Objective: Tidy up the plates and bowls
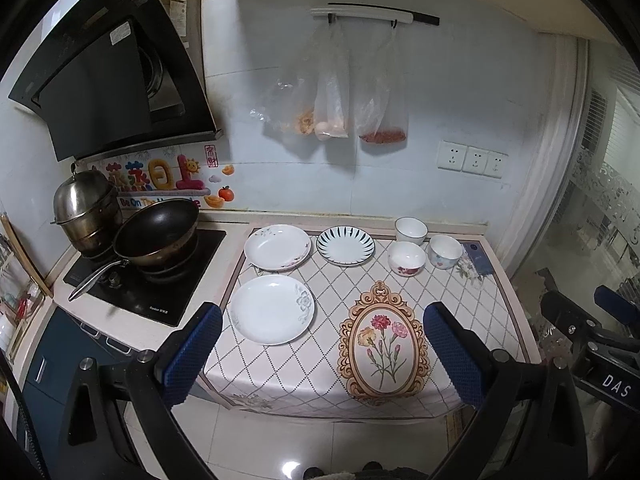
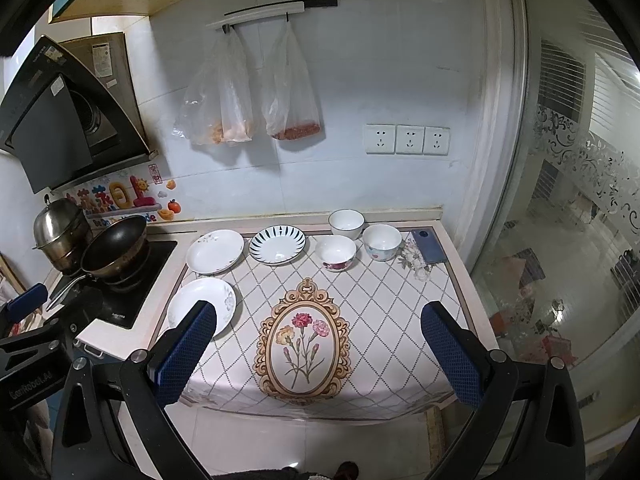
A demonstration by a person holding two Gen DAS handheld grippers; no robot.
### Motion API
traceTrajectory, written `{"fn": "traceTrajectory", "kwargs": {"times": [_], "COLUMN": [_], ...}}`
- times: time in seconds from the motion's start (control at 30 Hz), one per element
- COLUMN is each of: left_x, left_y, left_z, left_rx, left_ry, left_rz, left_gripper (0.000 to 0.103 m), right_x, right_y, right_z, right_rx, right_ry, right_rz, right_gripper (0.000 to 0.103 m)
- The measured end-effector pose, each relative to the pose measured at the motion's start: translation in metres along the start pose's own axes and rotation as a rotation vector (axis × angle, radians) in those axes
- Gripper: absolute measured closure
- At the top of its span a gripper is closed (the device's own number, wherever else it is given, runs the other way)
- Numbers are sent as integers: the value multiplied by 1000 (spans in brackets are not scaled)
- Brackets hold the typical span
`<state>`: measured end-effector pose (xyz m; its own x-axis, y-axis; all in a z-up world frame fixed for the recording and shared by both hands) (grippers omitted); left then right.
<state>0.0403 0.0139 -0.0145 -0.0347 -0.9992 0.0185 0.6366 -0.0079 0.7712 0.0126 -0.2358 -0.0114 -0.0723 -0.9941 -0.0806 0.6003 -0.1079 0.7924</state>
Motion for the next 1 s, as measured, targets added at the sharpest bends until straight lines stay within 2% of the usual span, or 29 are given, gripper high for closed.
{"fn": "traceTrajectory", "kwargs": {"times": [0.23,0.4,0.6,0.73,0.9,1.0], "left_x": [-44,-94,-150,-182,-211,-217], "left_y": [0,-1,-29,-52,-83,-99], "left_z": [-39,-113,-224,-292,-368,-405], "left_rx": [-5,-72,-264,-359,-500,-573], "left_ry": [31,126,208,255,226,196], "left_rz": [31,60,145,190,274,275], "left_gripper": [0,0,0,0,1,9], "right_x": [-9,-26,-63,-97,-137,-158], "right_y": [-5,-15,-33,-50,-73,-88], "right_z": [-30,-97,-224,-322,-424,-481], "right_rx": [-42,-136,-315,-447,-584,-639], "right_ry": [29,95,221,320,376,404], "right_rz": [-69,-91,-77,-51,-10,-9], "right_gripper": [0,0,0,0,1,5]}}
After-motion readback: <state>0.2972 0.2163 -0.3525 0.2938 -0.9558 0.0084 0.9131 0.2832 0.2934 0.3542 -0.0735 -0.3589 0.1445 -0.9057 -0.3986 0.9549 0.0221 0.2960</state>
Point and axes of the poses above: each gripper's, at about its wrist camera, not at the fingertips, and z roughly against the way its jaws point, x to its right, y to its top, the point moved 5 cm from there along -z, roughly the way its jaws point
